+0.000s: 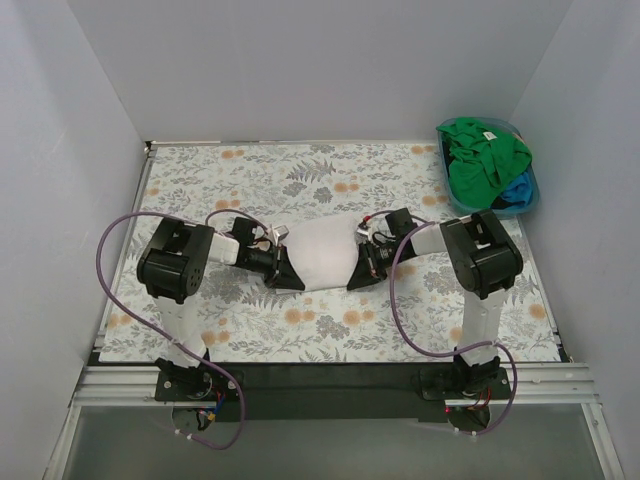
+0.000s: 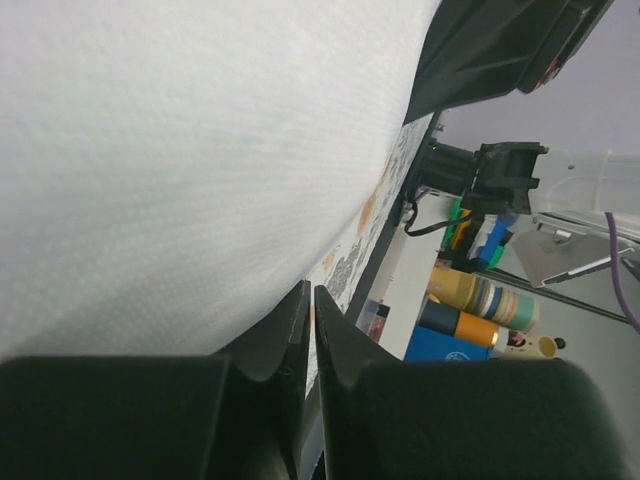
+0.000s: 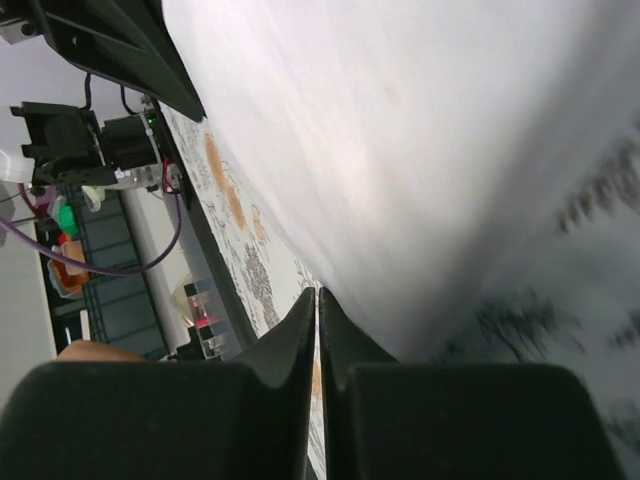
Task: Fold and stack the t-shirts
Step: Fold the tshirt
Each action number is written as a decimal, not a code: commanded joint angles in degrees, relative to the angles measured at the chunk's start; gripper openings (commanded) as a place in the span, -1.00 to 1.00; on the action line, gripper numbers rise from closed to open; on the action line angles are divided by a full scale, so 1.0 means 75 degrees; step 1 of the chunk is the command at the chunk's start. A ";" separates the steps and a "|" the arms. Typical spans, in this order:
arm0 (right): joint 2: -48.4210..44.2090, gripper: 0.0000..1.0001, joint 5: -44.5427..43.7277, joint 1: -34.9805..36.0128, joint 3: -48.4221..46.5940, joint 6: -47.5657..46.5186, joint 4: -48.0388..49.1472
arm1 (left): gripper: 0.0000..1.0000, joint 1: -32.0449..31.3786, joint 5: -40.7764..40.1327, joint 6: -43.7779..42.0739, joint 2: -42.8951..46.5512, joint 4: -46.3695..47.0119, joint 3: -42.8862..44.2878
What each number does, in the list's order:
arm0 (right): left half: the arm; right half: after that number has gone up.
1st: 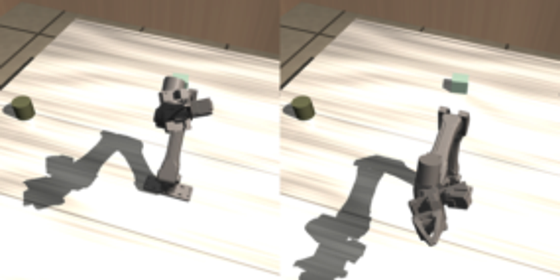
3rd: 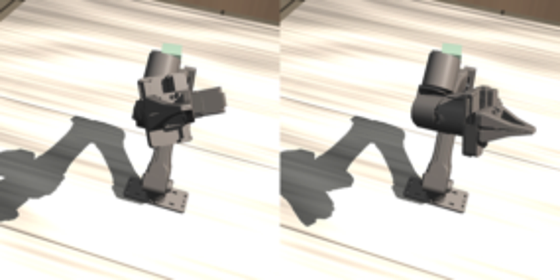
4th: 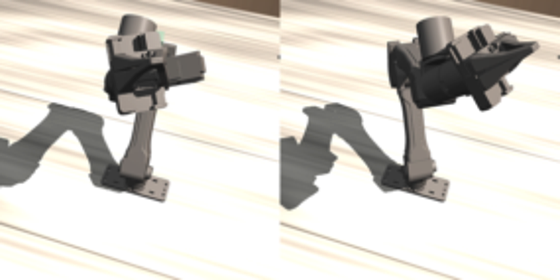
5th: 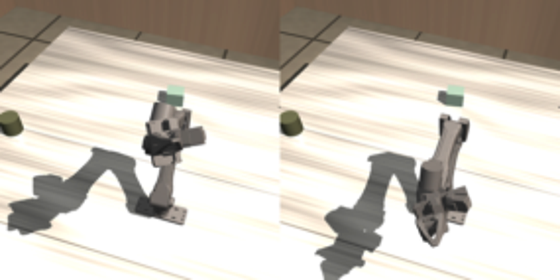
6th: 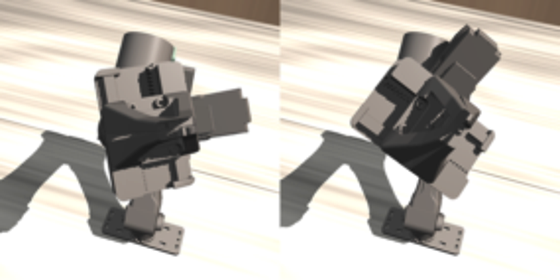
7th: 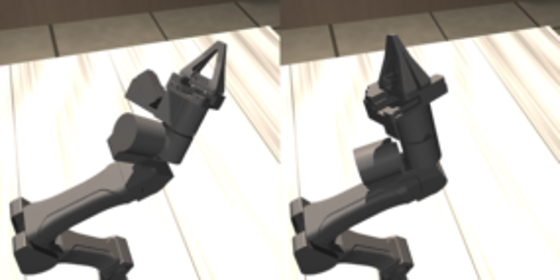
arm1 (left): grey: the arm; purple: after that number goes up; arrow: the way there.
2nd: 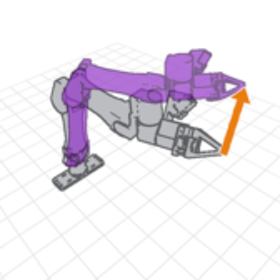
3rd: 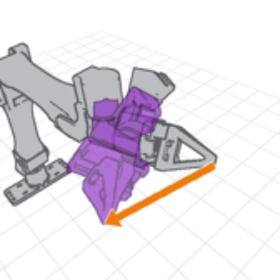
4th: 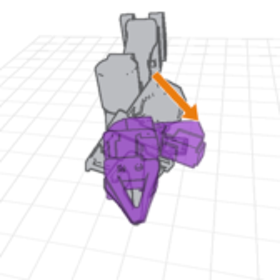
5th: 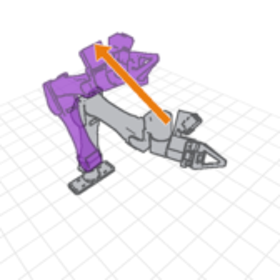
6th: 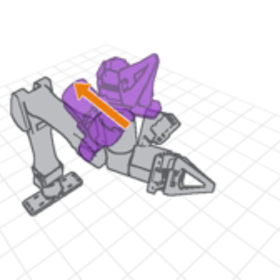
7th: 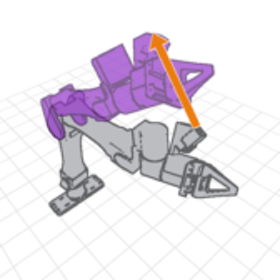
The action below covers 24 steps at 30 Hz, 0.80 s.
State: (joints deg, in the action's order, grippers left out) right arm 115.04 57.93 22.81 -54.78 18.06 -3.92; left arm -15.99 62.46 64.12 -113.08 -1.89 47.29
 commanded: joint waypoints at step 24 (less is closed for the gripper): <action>0.1745 -0.69 -0.0154 -0.0334 -0.4694 0.1177 0.0863 | -0.53 0.1826 -0.0382 -0.0076 0.0172 0.0135 0.1803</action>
State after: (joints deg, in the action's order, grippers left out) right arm 123.76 56.53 20.16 -88.03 21.32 -2.39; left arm -4.23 61.17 59.68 -110.13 -5.78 58.00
